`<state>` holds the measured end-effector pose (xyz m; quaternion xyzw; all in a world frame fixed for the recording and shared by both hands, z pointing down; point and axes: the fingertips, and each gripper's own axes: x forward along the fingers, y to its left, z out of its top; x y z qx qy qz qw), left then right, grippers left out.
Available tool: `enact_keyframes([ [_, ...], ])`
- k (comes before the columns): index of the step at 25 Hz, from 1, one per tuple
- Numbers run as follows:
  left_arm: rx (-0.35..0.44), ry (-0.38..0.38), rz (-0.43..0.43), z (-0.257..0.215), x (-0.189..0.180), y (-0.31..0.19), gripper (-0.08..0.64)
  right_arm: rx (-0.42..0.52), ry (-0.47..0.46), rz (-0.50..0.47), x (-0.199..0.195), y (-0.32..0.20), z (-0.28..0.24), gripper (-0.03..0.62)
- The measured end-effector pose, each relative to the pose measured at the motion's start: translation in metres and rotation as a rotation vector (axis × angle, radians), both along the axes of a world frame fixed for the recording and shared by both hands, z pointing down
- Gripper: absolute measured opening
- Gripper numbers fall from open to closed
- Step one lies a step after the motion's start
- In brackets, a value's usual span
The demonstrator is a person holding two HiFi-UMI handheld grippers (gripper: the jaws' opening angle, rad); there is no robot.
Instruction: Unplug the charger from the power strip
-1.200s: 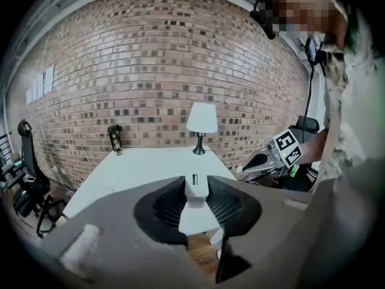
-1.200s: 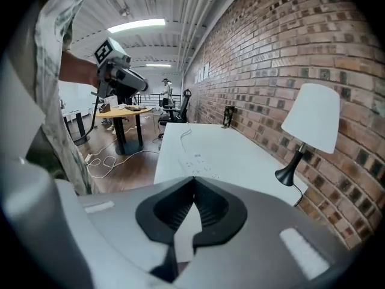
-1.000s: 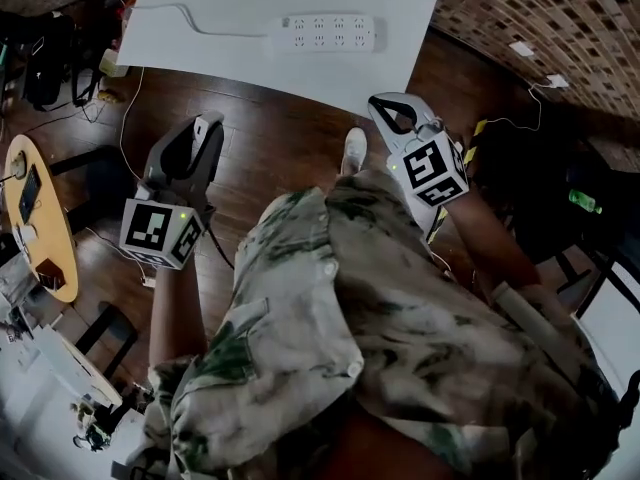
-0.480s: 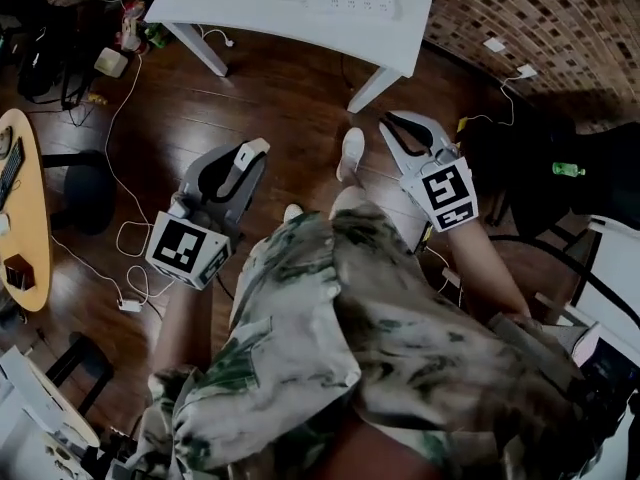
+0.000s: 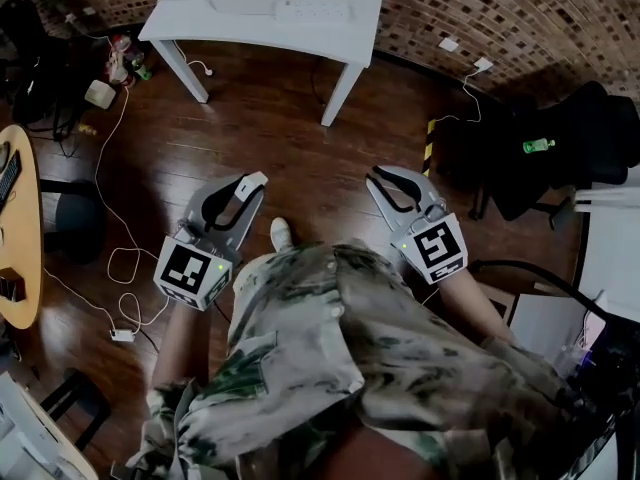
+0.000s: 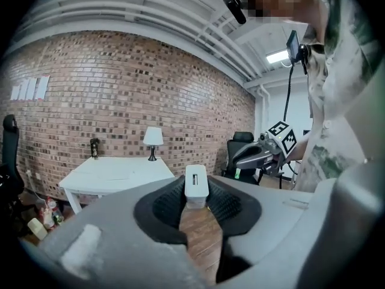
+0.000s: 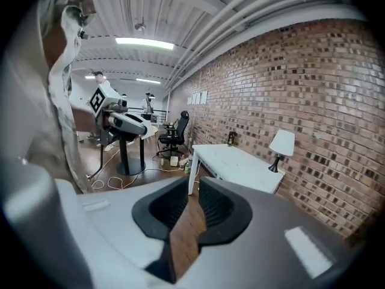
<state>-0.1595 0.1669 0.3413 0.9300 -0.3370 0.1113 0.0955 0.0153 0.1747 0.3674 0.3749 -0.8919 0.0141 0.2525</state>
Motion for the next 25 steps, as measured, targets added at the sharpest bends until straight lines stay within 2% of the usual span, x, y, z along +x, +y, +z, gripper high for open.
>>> enact_keyframes([
  [8,0.027,-0.009,-0.014,-0.019,0.083,0.087,0.107,0.023,-0.079,0.022,0.081,0.109,-0.026,0.060],
  [13,-0.003,0.003,-0.018,-0.016,0.133,0.154,0.107,0.015,-0.087,0.002,0.123,0.182,-0.019,0.057],
  [19,-0.022,0.002,-0.003,-0.004,0.165,0.199,0.106,0.034,-0.064,-0.010,0.149,0.221,-0.021,0.039],
  [25,0.001,0.000,0.003,-0.008,0.183,0.208,0.107,0.043,-0.050,-0.026,0.161,0.232,-0.022,0.035],
])
